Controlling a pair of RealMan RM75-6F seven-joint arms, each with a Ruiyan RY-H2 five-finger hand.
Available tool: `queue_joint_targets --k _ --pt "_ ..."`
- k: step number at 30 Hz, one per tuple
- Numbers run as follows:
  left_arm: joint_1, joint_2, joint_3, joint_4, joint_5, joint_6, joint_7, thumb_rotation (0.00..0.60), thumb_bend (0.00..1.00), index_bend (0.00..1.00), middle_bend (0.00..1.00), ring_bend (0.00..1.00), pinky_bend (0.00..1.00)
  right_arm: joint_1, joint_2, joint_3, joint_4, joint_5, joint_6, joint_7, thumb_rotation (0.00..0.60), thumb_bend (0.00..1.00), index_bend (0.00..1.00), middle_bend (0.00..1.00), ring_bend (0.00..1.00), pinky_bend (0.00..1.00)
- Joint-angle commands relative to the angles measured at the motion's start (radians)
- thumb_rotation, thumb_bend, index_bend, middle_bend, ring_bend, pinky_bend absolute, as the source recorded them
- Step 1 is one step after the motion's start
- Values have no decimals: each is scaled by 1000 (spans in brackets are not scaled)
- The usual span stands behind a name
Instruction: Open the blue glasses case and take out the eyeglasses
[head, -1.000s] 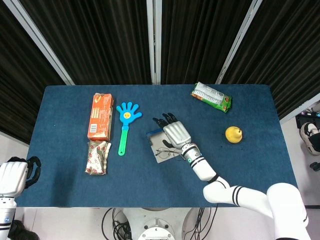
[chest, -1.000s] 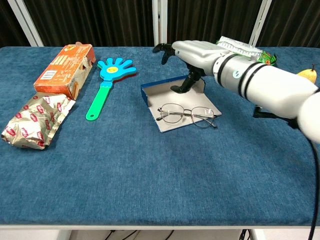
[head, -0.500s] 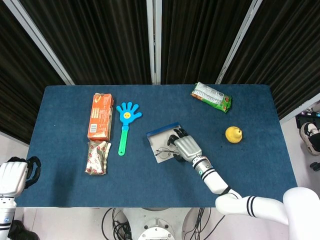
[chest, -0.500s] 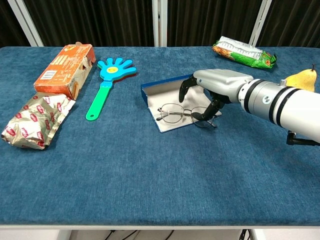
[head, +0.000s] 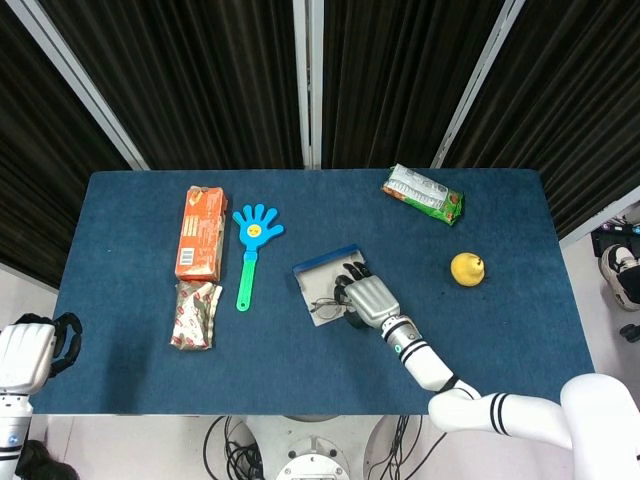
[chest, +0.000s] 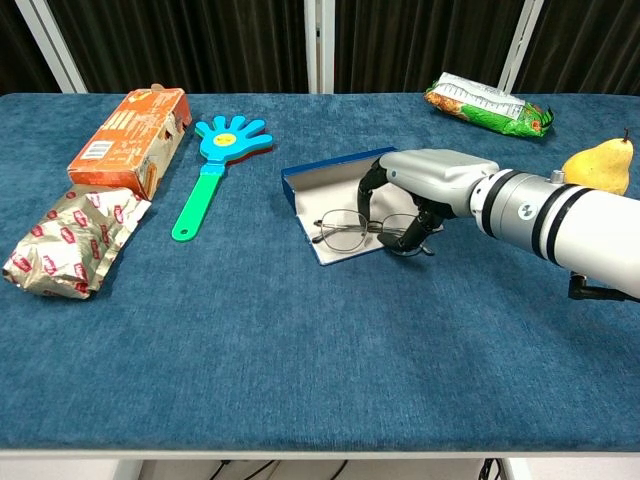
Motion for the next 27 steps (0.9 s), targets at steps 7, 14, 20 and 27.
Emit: queue_joint_targets --k 7,14,20,27 --pt "0 0 0 0 1 0 -1 600 311 762 809 664 453 5 -7 4 6 -3 -3 7 600 377 475 234 0 0" --pt "0 1 1 0 1 -1 -4 600 311 762 809 664 452 7 -16 1 19 -4 1 3 600 422 545 249 0 0" --pt "0 2 1 0 1 0 -6 600 311 762 808 664 451 2 -20 -9 20 -25 12 3 600 443 643 266 0 0" --pt "0 2 1 0 1 -1 -6 600 311 762 808 664 451 -22 31 -31 -44 -132 59 46 600 470 709 284 0 0"
